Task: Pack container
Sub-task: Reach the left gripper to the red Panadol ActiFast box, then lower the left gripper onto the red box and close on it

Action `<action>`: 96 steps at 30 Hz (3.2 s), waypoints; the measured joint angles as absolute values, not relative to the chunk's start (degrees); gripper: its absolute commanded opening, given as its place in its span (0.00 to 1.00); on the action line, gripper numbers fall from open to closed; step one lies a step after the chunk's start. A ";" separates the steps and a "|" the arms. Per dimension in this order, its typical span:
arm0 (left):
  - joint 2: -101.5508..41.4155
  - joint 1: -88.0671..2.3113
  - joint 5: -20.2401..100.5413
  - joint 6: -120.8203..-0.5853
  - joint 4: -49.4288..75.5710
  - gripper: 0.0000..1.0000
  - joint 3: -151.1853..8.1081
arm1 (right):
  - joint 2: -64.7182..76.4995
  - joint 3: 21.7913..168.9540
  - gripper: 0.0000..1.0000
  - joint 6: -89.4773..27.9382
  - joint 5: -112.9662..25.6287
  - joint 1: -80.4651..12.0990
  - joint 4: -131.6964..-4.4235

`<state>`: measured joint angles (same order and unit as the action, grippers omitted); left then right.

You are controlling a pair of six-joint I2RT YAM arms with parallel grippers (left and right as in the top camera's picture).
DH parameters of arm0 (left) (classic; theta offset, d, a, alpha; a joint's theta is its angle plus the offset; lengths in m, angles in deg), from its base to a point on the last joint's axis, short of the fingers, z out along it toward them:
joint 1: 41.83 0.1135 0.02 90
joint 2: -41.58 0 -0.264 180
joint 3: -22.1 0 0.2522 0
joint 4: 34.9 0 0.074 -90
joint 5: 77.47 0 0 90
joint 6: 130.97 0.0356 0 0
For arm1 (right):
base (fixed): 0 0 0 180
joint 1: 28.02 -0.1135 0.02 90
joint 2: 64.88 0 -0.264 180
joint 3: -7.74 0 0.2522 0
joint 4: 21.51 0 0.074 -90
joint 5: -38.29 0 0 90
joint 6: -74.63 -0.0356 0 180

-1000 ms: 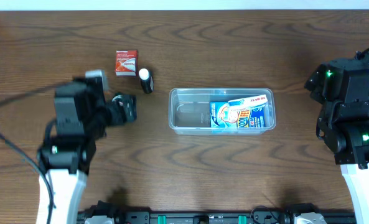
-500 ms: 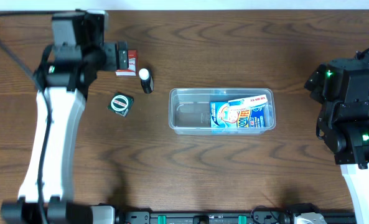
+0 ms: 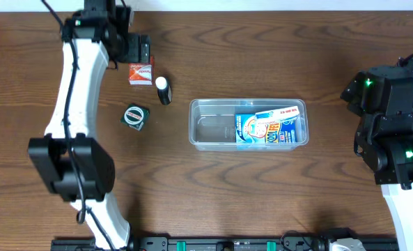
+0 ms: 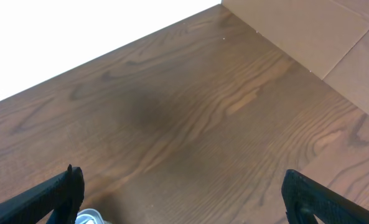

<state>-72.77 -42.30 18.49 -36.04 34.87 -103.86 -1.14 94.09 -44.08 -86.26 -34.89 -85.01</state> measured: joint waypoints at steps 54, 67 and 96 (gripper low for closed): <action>-99.15 -42.21 15.10 -37.96 41.17 0.99 -120.80 | -1.14 94.09 0.99 -44.08 -86.26 -34.89 -85.01; -102.97 -42.21 15.10 -37.96 40.23 0.99 -120.80 | -1.14 94.09 0.99 -44.08 -86.26 -34.89 -85.01; -102.88 -42.21 15.08 -37.94 44.03 0.74 -120.80 | -1.14 94.09 0.99 -44.08 -86.26 -34.89 -85.01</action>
<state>-102.88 -42.21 15.08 -37.94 44.03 -120.80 -1.14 94.09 -44.08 -86.26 -34.89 -85.01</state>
